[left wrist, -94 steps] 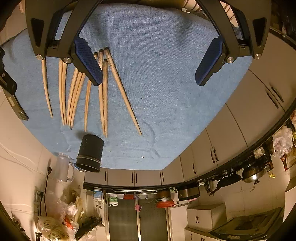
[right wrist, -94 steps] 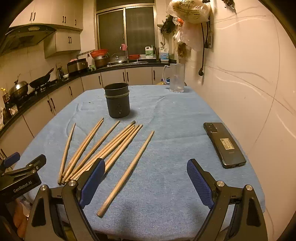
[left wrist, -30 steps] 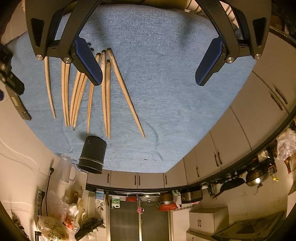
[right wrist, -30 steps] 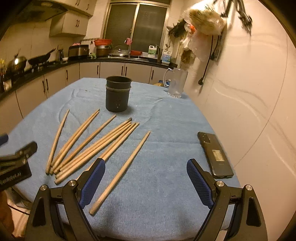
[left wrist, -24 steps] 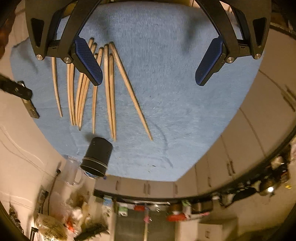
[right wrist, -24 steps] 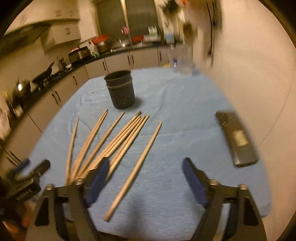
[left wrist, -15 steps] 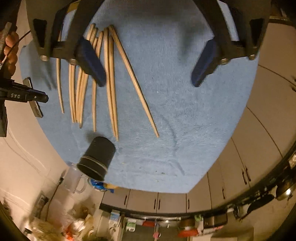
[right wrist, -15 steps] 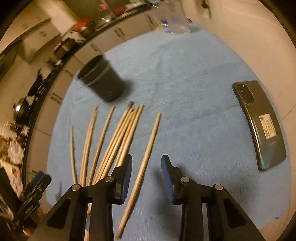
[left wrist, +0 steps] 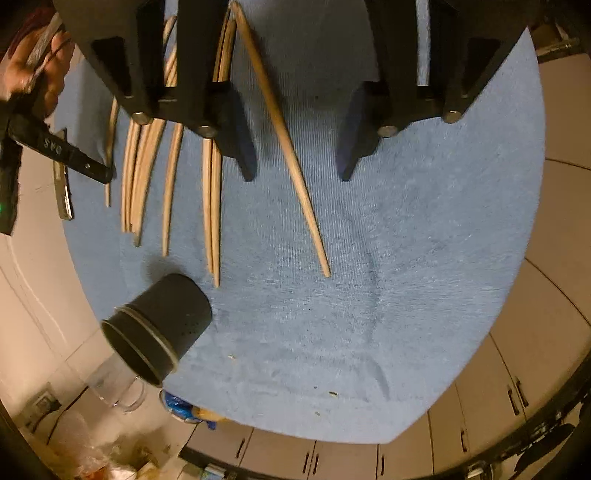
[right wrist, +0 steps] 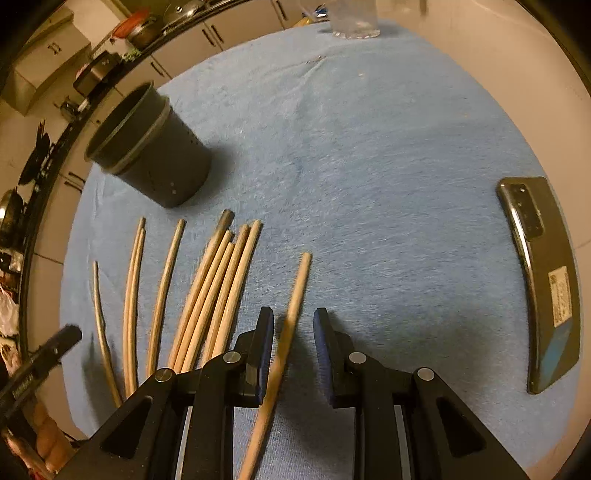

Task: Organize utensils
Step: 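Grasp a wooden chopstick with the left tool while the right tool grasps another, then lift both held chopsticks and carry them over the dark grey holder cup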

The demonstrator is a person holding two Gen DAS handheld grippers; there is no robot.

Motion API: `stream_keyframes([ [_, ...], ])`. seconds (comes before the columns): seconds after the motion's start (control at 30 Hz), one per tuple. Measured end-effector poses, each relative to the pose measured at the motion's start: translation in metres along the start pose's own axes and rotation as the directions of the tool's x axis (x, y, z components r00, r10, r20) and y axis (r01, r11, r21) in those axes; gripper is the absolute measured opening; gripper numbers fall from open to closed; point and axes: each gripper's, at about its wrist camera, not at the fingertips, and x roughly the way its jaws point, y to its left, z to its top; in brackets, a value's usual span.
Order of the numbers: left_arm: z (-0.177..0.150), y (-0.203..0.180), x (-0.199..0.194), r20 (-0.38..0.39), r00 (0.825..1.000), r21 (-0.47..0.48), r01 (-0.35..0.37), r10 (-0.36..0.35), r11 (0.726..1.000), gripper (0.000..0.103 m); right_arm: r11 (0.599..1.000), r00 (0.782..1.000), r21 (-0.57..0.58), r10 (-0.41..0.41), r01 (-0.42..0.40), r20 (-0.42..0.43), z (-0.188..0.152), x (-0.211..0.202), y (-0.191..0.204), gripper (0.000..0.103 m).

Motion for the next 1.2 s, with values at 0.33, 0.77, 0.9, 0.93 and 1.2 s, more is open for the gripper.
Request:
stream_keyframes([
  [0.33,0.020,-0.014,0.035,-0.059,0.994,0.029,-0.087,0.088,0.996,0.013,0.991,0.999,-0.129,-0.027,0.023,-0.026,0.008,0.011,0.023,0.010],
  [0.77,0.004,-0.026,-0.023,0.203,0.979,0.095,-0.037,0.017,0.995,0.006,0.977,0.974,-0.128,0.187,-0.171,0.128,0.011,-0.031,0.023,0.007],
  [0.9,0.000,-0.031,-0.056,0.305,0.952,0.115,-0.032,-0.005,0.993,0.006,0.964,0.944,-0.172,0.237,-0.201,0.228,0.006,-0.057,0.033,0.007],
  [0.93,-0.001,-0.033,-0.062,0.327,0.945,0.122,-0.035,-0.007,0.992,0.006,0.961,0.936,-0.184,0.247,-0.204,0.251,0.002,-0.062,0.035,0.007],
  [1.2,-0.004,-0.054,-0.103,0.452,0.891,0.155,-0.035,-0.040,0.987,0.006,0.940,0.839,-0.283,0.305,-0.190,0.451,-0.017,-0.109,0.044,0.007],
])
